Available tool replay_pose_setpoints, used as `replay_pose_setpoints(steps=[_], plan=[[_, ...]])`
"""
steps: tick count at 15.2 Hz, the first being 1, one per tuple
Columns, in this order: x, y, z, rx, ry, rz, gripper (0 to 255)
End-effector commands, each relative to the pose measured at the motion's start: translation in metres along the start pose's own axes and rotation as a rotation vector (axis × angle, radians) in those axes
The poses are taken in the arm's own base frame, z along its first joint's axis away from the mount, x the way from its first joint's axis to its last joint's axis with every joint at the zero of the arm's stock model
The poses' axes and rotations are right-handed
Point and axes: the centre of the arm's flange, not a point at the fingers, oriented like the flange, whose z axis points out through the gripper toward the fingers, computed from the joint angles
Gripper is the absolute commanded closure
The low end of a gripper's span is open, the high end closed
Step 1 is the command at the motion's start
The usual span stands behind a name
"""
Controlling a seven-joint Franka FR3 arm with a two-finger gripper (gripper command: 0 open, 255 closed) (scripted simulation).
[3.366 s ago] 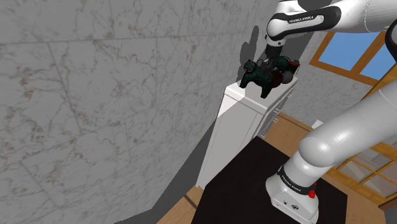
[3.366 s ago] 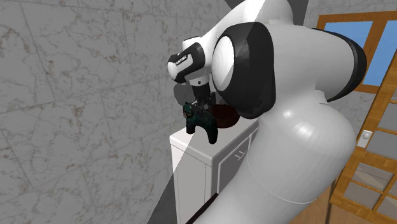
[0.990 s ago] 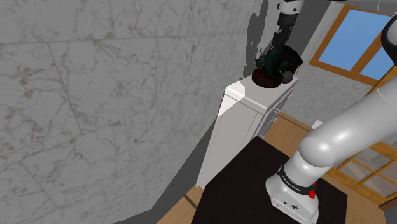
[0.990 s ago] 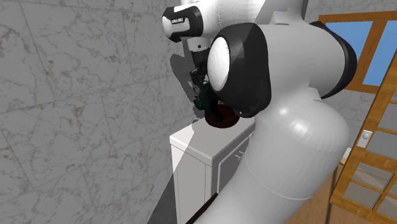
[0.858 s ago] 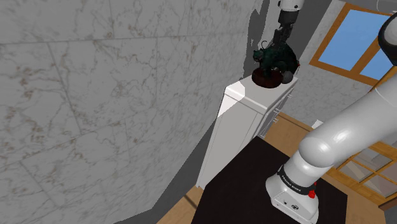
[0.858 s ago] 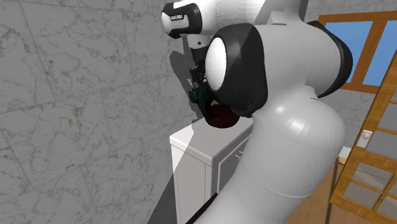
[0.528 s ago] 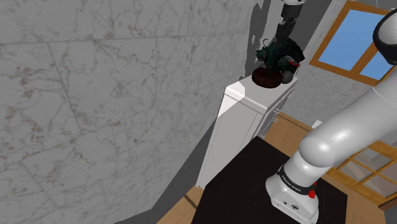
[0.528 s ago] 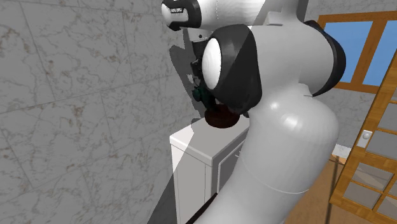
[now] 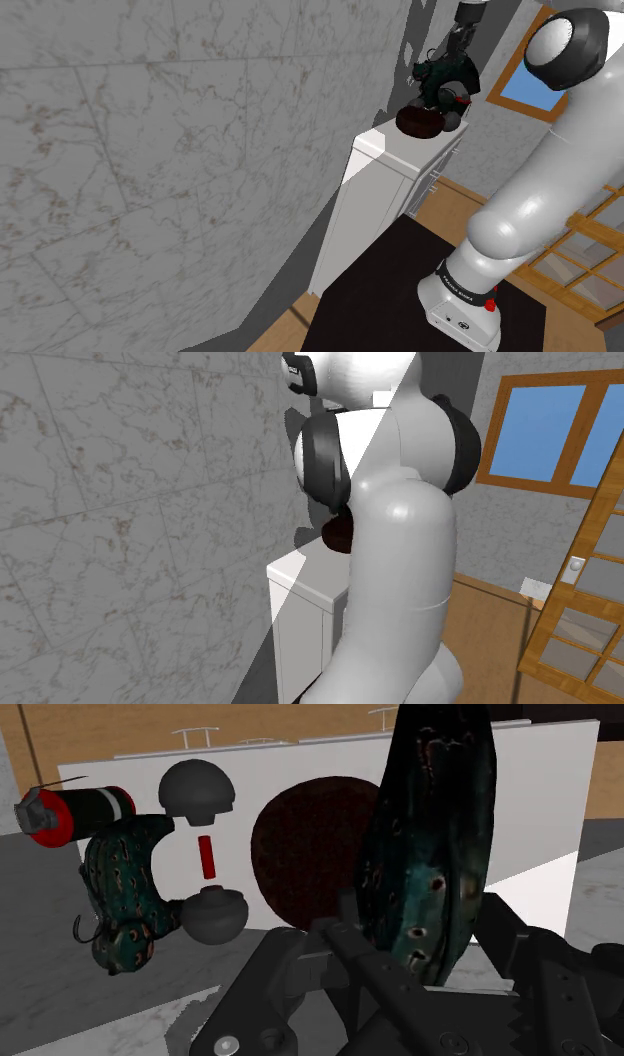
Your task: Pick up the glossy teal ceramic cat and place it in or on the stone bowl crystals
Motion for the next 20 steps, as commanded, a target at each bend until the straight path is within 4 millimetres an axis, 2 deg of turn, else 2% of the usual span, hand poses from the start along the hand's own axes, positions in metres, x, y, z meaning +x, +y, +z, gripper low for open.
replay_pose_setpoints(steps=[1,7,20], plan=[[0.002,0.027,-0.003,-0.002,0.001,-0.002,255],[0.006,0.101,-0.003,-0.002,0.001,-0.002,255],[0.012,0.088,0.064,-0.002,0.001,-0.002,255]])
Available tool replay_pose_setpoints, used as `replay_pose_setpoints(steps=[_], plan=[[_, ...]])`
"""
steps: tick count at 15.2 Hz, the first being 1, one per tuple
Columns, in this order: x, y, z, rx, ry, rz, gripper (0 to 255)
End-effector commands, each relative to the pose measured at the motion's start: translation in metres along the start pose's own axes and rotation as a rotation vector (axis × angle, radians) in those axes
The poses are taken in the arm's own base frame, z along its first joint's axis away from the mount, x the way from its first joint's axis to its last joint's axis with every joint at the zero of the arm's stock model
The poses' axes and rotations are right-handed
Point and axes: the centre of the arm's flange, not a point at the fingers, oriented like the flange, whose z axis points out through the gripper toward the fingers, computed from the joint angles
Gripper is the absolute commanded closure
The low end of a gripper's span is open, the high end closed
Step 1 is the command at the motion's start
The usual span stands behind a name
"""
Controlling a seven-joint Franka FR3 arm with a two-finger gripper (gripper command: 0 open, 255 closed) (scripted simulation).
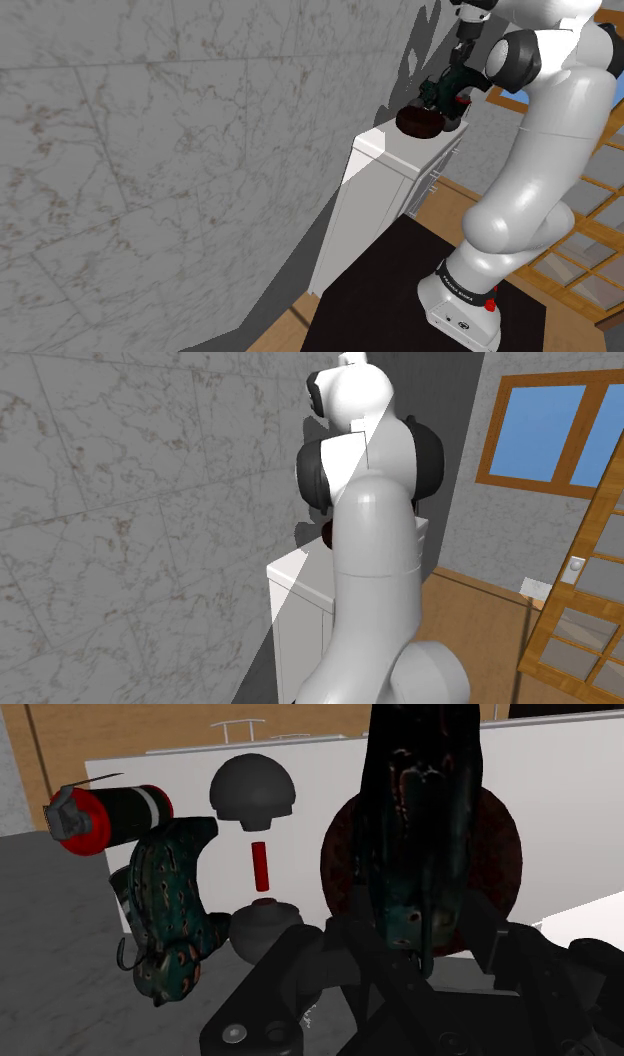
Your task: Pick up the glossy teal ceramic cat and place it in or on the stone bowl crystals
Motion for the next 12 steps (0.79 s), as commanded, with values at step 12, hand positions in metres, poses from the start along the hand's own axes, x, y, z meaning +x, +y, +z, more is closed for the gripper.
replay_pose_setpoints(steps=[12], plan=[[0.004,-0.009,0.045,-0.002,0.001,0.0,255]])
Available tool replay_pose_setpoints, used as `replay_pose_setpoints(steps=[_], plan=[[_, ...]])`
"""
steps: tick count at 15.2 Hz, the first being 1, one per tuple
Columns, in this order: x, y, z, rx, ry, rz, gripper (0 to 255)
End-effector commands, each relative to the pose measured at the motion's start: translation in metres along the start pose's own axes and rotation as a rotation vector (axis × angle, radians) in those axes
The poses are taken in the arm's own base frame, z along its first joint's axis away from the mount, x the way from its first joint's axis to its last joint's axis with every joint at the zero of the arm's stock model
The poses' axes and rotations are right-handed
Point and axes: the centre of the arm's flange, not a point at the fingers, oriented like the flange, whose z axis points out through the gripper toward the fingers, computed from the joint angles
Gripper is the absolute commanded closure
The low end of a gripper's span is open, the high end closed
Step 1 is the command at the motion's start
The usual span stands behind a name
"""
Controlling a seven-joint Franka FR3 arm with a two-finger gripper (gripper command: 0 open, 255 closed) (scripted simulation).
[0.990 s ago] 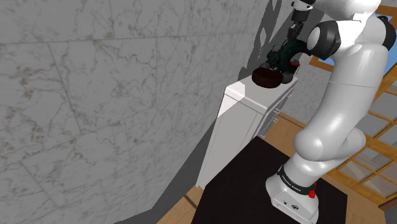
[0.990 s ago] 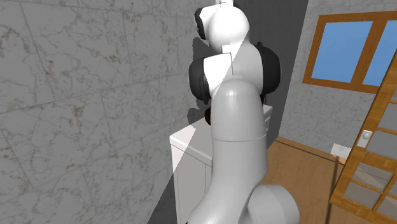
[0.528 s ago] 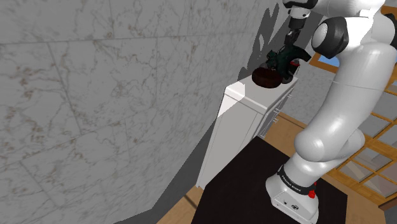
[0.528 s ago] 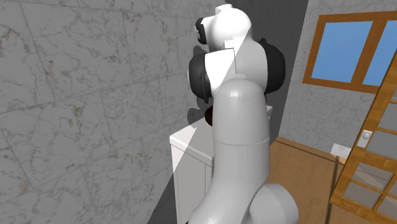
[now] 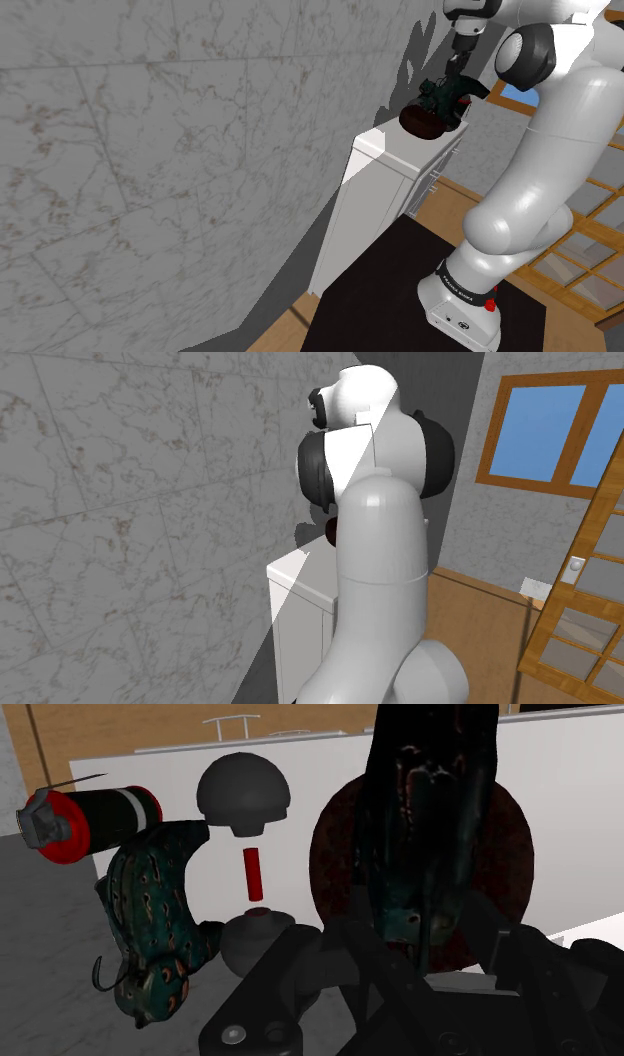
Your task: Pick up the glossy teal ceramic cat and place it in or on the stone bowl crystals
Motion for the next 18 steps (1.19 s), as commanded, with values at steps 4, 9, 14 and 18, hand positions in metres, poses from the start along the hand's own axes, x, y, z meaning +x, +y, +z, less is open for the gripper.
replay_pose_setpoints(steps=[4,9,14,18], plan=[[0.004,-0.002,0.01,0.012,-0.009,-0.005,0],[0.004,-0.003,0.008,0.012,-0.009,-0.005,0],[0.004,-0.002,-0.042,0.012,-0.009,-0.005,0],[0.004,-0.002,-0.042,0.012,-0.009,-0.005,0]])
